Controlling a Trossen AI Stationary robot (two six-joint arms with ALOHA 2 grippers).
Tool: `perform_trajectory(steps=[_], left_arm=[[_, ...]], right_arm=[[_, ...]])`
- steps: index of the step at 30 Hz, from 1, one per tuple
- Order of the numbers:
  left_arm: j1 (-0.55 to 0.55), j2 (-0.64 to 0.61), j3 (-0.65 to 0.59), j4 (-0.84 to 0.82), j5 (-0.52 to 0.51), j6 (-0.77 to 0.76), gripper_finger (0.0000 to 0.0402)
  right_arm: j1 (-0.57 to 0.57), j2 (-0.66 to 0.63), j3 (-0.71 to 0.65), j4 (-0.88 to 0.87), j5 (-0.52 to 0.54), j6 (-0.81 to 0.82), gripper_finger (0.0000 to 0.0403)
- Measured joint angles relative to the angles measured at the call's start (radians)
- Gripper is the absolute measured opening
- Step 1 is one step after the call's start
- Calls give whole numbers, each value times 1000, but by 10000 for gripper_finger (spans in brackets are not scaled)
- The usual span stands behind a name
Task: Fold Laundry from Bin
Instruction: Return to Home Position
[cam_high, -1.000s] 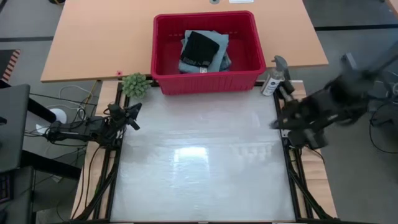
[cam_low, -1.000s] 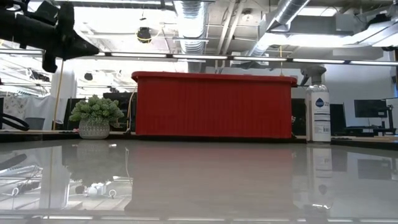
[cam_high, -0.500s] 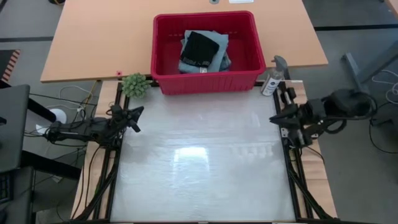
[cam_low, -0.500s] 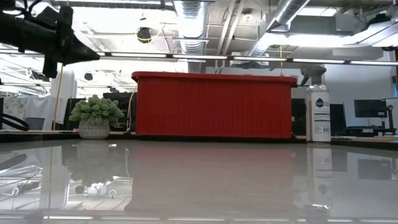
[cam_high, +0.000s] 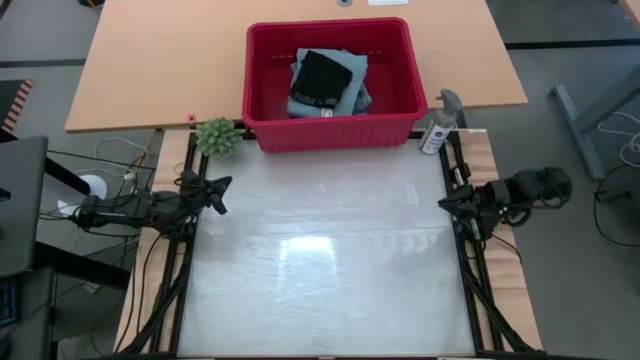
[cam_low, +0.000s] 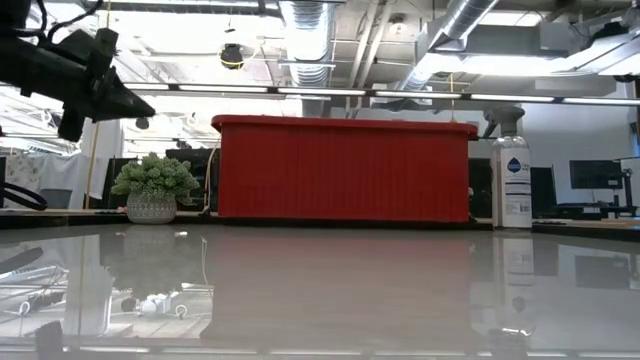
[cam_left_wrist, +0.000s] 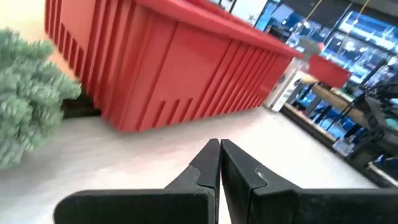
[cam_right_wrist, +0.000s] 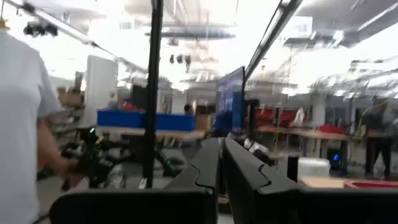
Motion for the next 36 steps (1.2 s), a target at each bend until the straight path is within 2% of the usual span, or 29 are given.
perform_trajectory(steps=[5,8,11,15,21,25,32,36], left_arm=[[0,0,0,-57,1,-43,0],[0,0,0,-64,-10,-40,0],[0,0,0,-72,-12,-31,0],[0,0,0,-100,-7,-14,0],[0,0,-16,-151,-7,-43,0],[0,0,-26,-140,-8,-55,0],[0,1,-26,-142,-39,-26,0],[0,1,-26,-142,7,-16,0]], right_arm=[[-2,-186,-194,56,-1,-41,48],[-9,-186,-238,93,-6,-69,48],[-20,-187,-276,78,-33,-19,48],[-46,-186,-315,47,-132,13,48],[-100,-186,-423,84,-159,34,48],[-147,-185,-429,24,-161,110,48],[-211,-184,-429,-88,-162,120,48],[-222,-184,-429,-92,-162,120,48]])
